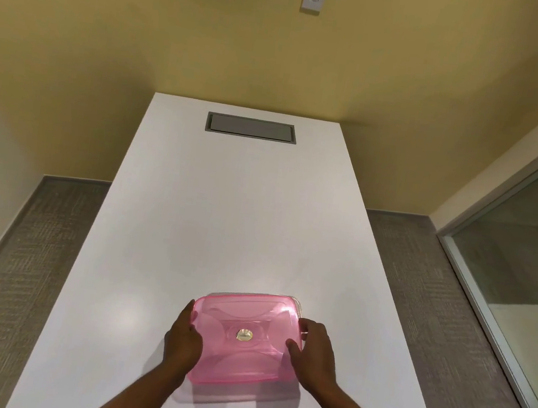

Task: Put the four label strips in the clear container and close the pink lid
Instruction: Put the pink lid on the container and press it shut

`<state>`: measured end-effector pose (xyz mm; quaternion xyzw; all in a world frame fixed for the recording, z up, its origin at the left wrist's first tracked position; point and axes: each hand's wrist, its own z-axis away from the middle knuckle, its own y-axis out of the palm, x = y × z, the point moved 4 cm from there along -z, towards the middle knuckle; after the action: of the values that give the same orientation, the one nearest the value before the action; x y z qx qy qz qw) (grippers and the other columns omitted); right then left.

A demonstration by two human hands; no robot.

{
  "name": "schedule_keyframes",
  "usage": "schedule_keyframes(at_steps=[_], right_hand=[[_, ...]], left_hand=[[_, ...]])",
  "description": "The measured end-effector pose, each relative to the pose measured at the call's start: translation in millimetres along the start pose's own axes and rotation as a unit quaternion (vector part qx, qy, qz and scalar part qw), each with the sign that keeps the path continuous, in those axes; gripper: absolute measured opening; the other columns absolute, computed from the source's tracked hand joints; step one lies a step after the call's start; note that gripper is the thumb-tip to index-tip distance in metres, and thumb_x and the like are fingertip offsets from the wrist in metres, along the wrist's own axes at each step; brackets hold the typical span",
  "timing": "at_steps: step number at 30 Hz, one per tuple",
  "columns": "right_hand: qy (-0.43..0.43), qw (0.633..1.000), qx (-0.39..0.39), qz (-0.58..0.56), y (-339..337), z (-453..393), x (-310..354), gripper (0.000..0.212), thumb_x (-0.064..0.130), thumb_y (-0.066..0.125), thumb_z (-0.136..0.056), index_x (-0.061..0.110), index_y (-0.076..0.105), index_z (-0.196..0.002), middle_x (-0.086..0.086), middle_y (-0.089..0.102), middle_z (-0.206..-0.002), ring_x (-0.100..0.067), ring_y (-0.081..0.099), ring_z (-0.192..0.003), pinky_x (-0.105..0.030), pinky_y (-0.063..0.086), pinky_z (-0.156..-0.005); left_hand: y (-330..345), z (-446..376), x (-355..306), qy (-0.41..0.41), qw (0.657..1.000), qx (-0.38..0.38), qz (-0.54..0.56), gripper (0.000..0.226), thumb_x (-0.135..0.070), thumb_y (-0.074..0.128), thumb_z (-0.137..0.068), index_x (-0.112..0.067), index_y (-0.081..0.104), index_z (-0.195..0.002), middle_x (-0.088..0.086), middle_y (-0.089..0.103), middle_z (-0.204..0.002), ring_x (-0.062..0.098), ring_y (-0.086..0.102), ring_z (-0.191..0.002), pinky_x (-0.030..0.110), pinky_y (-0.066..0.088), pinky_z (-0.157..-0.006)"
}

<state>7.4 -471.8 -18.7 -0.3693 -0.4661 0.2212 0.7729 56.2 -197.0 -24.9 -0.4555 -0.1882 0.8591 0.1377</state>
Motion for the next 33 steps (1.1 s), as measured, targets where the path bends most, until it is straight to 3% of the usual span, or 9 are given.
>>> schedule_keyframes(at_steps=[5, 11, 19, 24, 28, 33], right_hand=[[0.015, 0.997, -0.055, 0.042, -0.1, 3.8, 5.6, 0.051, 0.035, 0.068, -0.089, 0.02, 0.054, -0.136, -0.002, 0.056, -0.13, -0.023, 0.055, -0.121, -0.036, 0.052, -0.097], [0.033, 0.998, -0.038, 0.027, 7.4, 4.9, -5.6, 0.054, 0.03, 0.068, -0.09, 0.017, 0.049, -0.139, -0.006, 0.05, -0.135, -0.028, 0.053, -0.123, -0.039, 0.049, -0.099], [0.073, 0.996, -0.034, -0.032, 18.4, -3.9, -27.9, 0.071, 0.034, 0.077, -0.087, 0.014, 0.044, -0.146, -0.004, 0.057, -0.134, -0.022, 0.061, -0.119, -0.035, 0.049, -0.095], [0.065, 0.997, -0.02, -0.022, 19.6, -11.4, -35.2, 0.049, 0.037, 0.079, -0.083, 0.021, 0.064, -0.127, 0.001, 0.068, -0.116, -0.018, 0.064, -0.102, -0.036, 0.055, -0.088], [0.056, 0.998, -0.02, -0.026, 17.9, -13.2, -34.9, 0.047, 0.037, 0.081, -0.083, 0.02, 0.066, -0.124, 0.004, 0.069, -0.111, -0.012, 0.06, -0.092, -0.033, 0.054, -0.083], [0.056, 0.998, -0.018, -0.032, 16.4, -14.7, -34.5, 0.047, 0.038, 0.081, -0.082, 0.02, 0.066, -0.123, 0.004, 0.07, -0.111, -0.015, 0.064, -0.095, -0.034, 0.055, -0.085]], left_hand=[[7.0, 1.8, -1.3, 0.011, 1.0, -0.007, -0.021, 0.056, -0.006, 0.033, -0.099, -0.026, 0.042, -0.15, 0.007, 0.058, -0.143, 0.033, 0.053, -0.132, 0.041, 0.043, -0.11], [7.9, -1.6, -6.0, 0.039, 0.998, 0.001, -0.046, 0.051, -0.009, 0.04, -0.1, -0.026, 0.045, -0.148, 0.008, 0.064, -0.135, 0.032, 0.06, -0.122, 0.043, 0.047, -0.106], [-0.1, -12.3, -9.2, 0.042, 0.998, 0.023, -0.038, 0.054, 0.003, 0.045, -0.09, -0.026, 0.056, -0.134, 0.006, 0.073, -0.102, 0.025, 0.065, -0.089, 0.037, 0.054, -0.082], [0.2, -15.4, -9.7, 0.032, 0.998, 0.024, -0.058, 0.044, 0.002, 0.047, -0.089, -0.015, 0.061, -0.128, 0.01, 0.072, -0.105, 0.028, 0.066, -0.096, 0.037, 0.054, -0.086], [-1.9, -19.6, -10.6, 0.016, 0.996, 0.026, -0.087, 0.031, -0.004, 0.049, -0.091, -0.01, 0.068, -0.116, 0.009, 0.073, -0.11, 0.029, 0.065, -0.103, 0.038, 0.054, -0.09], [-7.1, -27.8, -9.8, -0.012, 0.997, 0.032, -0.07, 0.022, -0.009, 0.058, -0.088, -0.011, 0.07, -0.105, 0.007, 0.073, -0.106, 0.029, 0.067, -0.1, 0.039, 0.055, -0.09]])
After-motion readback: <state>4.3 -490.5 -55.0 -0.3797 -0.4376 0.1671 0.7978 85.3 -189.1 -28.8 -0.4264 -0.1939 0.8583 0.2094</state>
